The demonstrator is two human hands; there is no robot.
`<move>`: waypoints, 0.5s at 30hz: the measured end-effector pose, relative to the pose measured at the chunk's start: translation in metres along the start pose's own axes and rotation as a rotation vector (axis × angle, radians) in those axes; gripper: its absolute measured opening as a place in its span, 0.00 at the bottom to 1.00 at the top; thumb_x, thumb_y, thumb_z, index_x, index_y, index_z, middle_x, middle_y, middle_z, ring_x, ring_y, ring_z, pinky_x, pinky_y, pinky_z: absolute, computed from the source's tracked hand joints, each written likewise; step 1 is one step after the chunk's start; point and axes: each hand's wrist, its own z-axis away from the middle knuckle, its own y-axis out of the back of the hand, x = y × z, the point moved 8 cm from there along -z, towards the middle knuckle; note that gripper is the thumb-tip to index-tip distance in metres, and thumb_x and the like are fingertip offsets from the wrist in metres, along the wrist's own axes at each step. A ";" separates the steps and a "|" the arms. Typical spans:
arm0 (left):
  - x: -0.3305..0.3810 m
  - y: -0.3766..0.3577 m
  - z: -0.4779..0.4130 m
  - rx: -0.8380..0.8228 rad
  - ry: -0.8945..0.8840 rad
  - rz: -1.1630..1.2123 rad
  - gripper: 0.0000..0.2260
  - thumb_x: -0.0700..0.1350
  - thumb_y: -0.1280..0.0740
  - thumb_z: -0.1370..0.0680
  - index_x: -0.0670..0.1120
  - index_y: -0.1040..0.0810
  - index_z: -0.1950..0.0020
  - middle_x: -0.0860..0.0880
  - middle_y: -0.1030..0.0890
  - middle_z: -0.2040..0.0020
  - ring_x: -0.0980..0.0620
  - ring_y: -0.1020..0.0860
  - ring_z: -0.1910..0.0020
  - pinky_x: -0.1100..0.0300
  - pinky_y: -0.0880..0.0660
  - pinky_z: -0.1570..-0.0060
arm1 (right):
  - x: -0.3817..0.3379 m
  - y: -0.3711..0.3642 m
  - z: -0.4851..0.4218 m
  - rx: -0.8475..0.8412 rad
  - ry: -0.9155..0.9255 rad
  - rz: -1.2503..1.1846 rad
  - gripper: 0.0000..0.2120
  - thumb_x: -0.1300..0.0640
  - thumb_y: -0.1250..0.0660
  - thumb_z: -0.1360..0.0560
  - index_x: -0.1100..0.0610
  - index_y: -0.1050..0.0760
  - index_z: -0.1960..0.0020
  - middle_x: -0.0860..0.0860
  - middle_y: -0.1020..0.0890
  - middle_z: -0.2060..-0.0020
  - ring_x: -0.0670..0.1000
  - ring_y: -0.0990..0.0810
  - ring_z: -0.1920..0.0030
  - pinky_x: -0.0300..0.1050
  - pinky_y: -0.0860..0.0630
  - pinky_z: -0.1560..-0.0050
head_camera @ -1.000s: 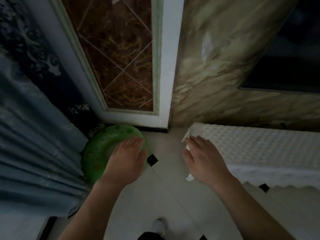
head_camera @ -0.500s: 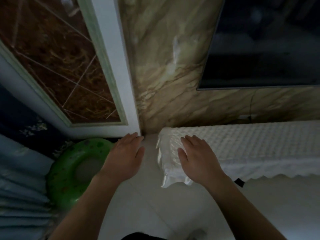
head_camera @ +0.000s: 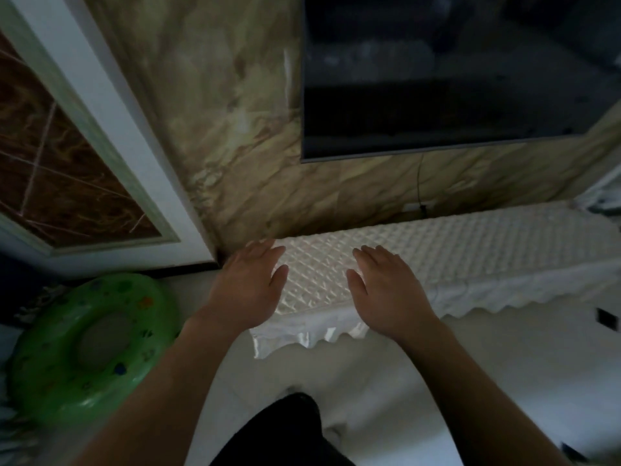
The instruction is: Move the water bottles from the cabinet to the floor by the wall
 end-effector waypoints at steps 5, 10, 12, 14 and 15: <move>0.049 -0.026 -0.037 -0.042 -0.030 0.018 0.25 0.56 0.48 0.22 0.48 0.30 0.28 0.46 0.31 0.27 0.48 0.34 0.28 0.53 0.40 0.28 | 0.062 0.005 -0.002 -0.026 -0.079 -0.011 0.27 0.46 0.53 0.20 0.57 0.37 0.26 0.54 0.33 0.27 0.54 0.38 0.26 0.53 0.44 0.25; 0.097 -0.057 -0.087 -0.063 -0.059 0.010 0.26 0.57 0.50 0.22 0.49 0.32 0.27 0.47 0.32 0.26 0.49 0.35 0.27 0.55 0.43 0.28 | 0.128 0.008 -0.018 -0.045 -0.116 -0.004 0.25 0.46 0.52 0.19 0.56 0.38 0.26 0.53 0.33 0.27 0.53 0.38 0.26 0.53 0.44 0.25; 0.114 -0.067 -0.109 -0.069 -0.058 0.024 0.27 0.57 0.50 0.22 0.50 0.32 0.26 0.48 0.34 0.25 0.50 0.37 0.26 0.57 0.45 0.29 | 0.151 0.012 -0.031 -0.042 -0.118 -0.003 0.27 0.45 0.53 0.21 0.56 0.37 0.27 0.53 0.32 0.28 0.53 0.37 0.27 0.53 0.42 0.26; 0.130 -0.075 -0.131 -0.071 -0.057 0.038 0.27 0.57 0.50 0.23 0.49 0.32 0.27 0.47 0.34 0.25 0.49 0.38 0.26 0.57 0.45 0.28 | 0.176 0.016 -0.046 -0.059 -0.117 -0.008 0.29 0.44 0.55 0.22 0.56 0.38 0.26 0.53 0.33 0.27 0.53 0.38 0.26 0.53 0.44 0.25; 0.138 -0.078 -0.143 -0.069 -0.050 0.039 0.27 0.57 0.50 0.23 0.49 0.32 0.27 0.47 0.34 0.25 0.49 0.38 0.26 0.56 0.44 0.28 | 0.188 0.018 -0.055 -0.069 -0.116 -0.008 0.28 0.44 0.55 0.21 0.55 0.39 0.25 0.53 0.34 0.26 0.53 0.40 0.25 0.53 0.45 0.25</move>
